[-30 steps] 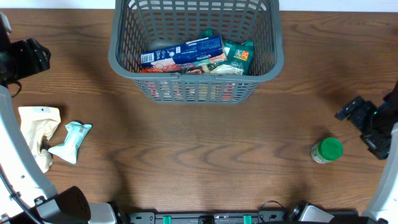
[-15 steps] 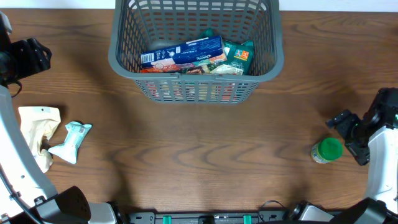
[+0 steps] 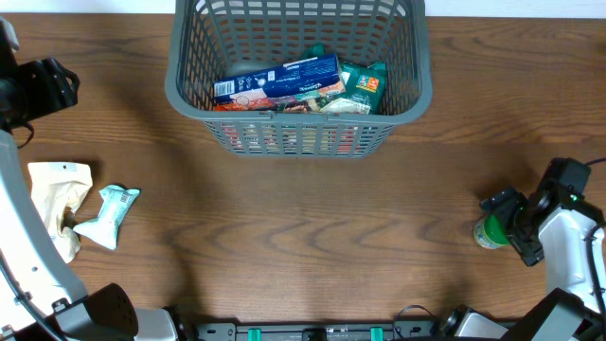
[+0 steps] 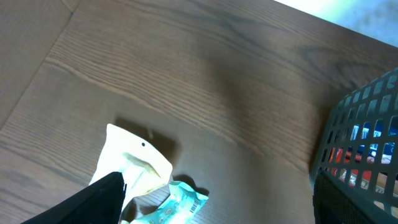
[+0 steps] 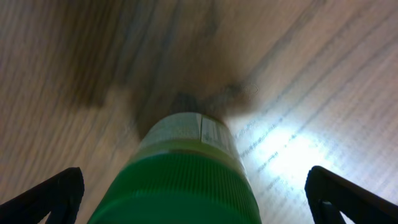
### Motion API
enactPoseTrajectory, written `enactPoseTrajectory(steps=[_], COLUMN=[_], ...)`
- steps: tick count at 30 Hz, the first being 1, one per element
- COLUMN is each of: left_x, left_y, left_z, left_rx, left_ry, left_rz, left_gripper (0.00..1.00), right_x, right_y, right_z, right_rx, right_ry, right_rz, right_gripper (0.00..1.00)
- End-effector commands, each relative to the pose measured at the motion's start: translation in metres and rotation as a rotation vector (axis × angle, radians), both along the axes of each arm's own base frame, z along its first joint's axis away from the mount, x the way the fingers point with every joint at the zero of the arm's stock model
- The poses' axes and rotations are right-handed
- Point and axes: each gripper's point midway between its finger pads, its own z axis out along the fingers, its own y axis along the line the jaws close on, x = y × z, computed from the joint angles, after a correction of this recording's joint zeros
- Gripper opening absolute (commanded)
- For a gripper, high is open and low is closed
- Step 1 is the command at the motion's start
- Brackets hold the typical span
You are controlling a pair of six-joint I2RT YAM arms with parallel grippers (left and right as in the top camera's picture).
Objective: Pack container
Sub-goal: 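Move the right gripper down onto the green-capped jar, then close the right gripper on the jar and lift it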
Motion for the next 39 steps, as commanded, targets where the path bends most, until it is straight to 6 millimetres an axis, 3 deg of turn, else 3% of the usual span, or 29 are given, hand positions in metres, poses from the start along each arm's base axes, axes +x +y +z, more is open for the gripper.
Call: enactPoseTrajectory(steps=[1, 10, 14, 22, 32, 39], left_x=[-0.001, -0.001, -0.001, -0.001, -0.001, -0.001], left_y=[-0.002, -0.002, -0.002, -0.002, -0.002, -0.002], left_z=[0.0, 0.0, 0.0, 0.0, 0.0, 0.0], left_rx=[0.007, 0.007, 0.007, 0.007, 0.007, 0.007], left_ry=[0.004, 0.004, 0.004, 0.004, 0.004, 0.004], left_rz=[-0.017, -0.017, -0.017, -0.017, -0.017, -0.017], left_gripper=[0.78, 0.78, 0.78, 0.78, 0.78, 0.78], right_x=[-0.006, -0.003, -0.002, -0.004, -0.017, -0.017], right_y=[-0.001, -0.003, -0.004, -0.003, 0.005, 0.005], right_z=[-0.005, -0.006, -0.006, -0.008, -0.029, -0.031], right_rx=[-0.011, -0.02, -0.022, -0.019, -0.006, -0.007], right_ry=[0.001, -0.014, -0.017, -0.012, 0.006, 0.003], right_rz=[-0.027, -0.03, -0.03, -0.03, -0.038, -0.038], right_gripper=[0.99, 0.99, 0.93, 0.96, 0.97, 0.94])
